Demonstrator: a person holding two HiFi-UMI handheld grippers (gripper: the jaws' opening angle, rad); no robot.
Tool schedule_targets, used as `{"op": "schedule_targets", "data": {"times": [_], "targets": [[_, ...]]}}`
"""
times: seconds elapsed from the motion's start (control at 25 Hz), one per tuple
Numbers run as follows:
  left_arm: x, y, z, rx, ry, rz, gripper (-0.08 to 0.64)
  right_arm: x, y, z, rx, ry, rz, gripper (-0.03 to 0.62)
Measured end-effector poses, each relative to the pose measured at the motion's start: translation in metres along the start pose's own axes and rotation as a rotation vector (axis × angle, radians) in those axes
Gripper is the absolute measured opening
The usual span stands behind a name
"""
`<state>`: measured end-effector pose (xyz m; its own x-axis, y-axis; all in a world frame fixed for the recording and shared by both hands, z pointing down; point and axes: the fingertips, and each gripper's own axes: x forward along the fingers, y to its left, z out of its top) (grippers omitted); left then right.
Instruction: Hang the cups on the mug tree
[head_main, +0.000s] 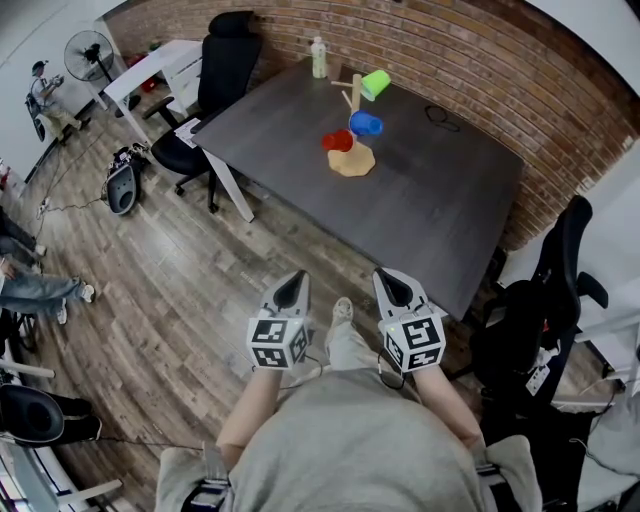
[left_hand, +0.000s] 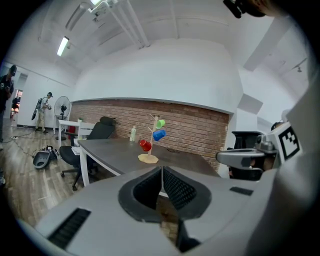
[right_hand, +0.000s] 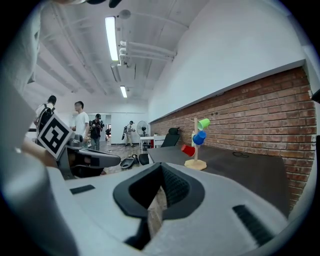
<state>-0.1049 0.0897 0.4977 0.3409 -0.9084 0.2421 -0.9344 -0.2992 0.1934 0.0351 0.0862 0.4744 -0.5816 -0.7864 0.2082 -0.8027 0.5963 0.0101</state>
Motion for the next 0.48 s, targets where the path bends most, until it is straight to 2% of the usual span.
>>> {"op": "schedule_targets", "data": {"times": [0.48], "targets": [[0.0021, -0.0016, -0.0014, 0.003, 0.011, -0.015, 0.015, -0.0009, -0.0018, 0.0021, -0.007, 0.004, -0.004, 0.000]]}}
